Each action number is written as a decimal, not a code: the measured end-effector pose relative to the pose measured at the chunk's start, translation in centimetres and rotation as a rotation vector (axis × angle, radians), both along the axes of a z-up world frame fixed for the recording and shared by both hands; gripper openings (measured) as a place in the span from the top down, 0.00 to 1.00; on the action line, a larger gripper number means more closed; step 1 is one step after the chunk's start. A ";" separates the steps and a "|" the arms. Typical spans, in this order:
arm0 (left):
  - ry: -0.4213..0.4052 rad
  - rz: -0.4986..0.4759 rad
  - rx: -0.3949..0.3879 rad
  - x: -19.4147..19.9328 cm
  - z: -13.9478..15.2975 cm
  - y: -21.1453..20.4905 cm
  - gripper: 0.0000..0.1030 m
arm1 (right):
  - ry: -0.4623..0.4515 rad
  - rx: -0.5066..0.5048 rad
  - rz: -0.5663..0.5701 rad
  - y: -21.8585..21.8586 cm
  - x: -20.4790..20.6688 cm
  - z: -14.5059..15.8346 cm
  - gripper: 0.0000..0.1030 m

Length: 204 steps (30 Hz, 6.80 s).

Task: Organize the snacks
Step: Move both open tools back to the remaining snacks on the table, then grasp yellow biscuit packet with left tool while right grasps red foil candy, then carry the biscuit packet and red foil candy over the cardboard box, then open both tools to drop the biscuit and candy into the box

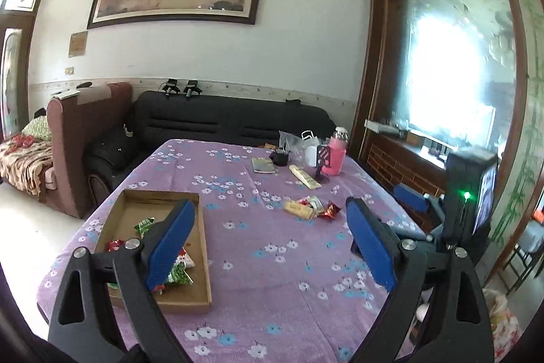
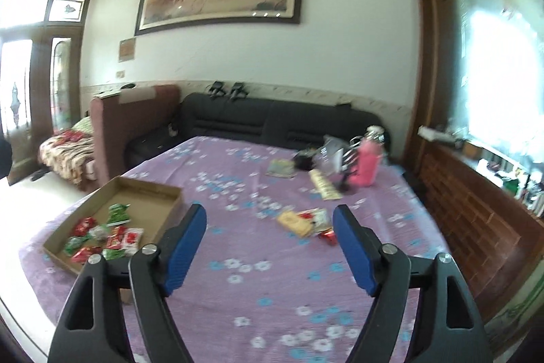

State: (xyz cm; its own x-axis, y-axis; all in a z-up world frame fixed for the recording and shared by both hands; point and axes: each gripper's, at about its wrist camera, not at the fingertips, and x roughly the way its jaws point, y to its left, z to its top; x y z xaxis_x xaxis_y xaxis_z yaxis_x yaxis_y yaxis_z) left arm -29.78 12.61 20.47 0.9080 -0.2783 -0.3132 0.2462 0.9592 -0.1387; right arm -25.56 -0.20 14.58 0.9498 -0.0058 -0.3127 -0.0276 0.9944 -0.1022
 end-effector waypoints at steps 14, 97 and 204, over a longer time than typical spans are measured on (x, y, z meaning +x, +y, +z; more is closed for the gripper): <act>0.112 -0.003 -0.093 4.9 -2.8 1.7 0.12 | 0.267 0.319 -0.086 -14.0 6.3 -2.4 0.38; 0.578 -0.178 0.264 28.5 -18.2 -15.4 0.65 | 0.510 0.502 0.025 -17.1 22.8 -15.0 0.62; 0.239 0.368 0.251 13.2 -5.1 4.4 0.12 | 0.488 0.336 0.290 1.3 15.6 -6.7 0.64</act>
